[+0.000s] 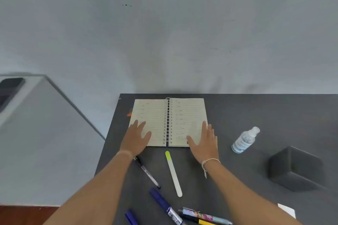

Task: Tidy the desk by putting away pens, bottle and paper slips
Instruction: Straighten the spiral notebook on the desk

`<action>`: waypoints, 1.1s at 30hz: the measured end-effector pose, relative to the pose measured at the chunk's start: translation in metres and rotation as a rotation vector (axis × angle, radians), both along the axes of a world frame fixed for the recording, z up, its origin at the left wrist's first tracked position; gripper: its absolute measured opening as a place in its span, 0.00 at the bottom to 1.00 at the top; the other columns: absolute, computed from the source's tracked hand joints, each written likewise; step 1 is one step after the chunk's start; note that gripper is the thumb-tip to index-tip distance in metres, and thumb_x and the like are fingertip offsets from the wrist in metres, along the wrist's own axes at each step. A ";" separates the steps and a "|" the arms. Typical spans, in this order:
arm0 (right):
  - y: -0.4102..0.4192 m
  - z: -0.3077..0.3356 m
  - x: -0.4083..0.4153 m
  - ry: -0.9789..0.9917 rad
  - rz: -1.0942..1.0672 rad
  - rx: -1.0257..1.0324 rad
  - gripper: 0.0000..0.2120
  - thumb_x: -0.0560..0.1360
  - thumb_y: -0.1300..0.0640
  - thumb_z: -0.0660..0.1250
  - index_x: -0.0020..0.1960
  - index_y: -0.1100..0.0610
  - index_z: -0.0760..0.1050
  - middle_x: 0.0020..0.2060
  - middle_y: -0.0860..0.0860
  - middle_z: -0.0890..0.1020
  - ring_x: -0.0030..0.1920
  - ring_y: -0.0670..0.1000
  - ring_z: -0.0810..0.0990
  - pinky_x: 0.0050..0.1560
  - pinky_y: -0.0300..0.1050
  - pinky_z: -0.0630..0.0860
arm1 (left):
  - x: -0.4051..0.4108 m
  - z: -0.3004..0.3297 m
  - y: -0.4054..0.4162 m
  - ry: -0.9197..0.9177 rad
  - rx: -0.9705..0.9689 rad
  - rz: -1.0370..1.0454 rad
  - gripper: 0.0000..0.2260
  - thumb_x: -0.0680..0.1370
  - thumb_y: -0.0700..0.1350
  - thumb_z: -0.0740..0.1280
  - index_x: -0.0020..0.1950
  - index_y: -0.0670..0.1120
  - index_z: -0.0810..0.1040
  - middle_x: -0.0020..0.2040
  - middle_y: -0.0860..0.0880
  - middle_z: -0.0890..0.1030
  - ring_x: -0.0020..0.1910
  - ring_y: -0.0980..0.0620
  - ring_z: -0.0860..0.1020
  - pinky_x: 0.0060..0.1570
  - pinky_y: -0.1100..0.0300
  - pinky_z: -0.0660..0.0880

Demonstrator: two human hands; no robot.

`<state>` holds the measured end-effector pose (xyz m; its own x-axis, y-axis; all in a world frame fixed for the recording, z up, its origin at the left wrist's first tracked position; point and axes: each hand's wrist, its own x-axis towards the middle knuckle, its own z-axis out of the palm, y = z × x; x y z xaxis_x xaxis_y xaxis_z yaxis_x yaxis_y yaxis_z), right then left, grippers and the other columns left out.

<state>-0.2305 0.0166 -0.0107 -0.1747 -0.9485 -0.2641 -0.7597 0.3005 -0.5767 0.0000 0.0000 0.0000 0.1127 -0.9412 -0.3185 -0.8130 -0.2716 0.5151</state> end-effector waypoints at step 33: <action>-0.046 0.020 0.008 -0.247 -0.149 0.007 0.30 0.77 0.56 0.58 0.76 0.54 0.50 0.76 0.52 0.58 0.75 0.57 0.59 0.73 0.51 0.59 | -0.006 -0.012 -0.010 0.011 0.016 0.019 0.24 0.80 0.54 0.56 0.75 0.50 0.61 0.78 0.49 0.57 0.77 0.50 0.53 0.75 0.52 0.53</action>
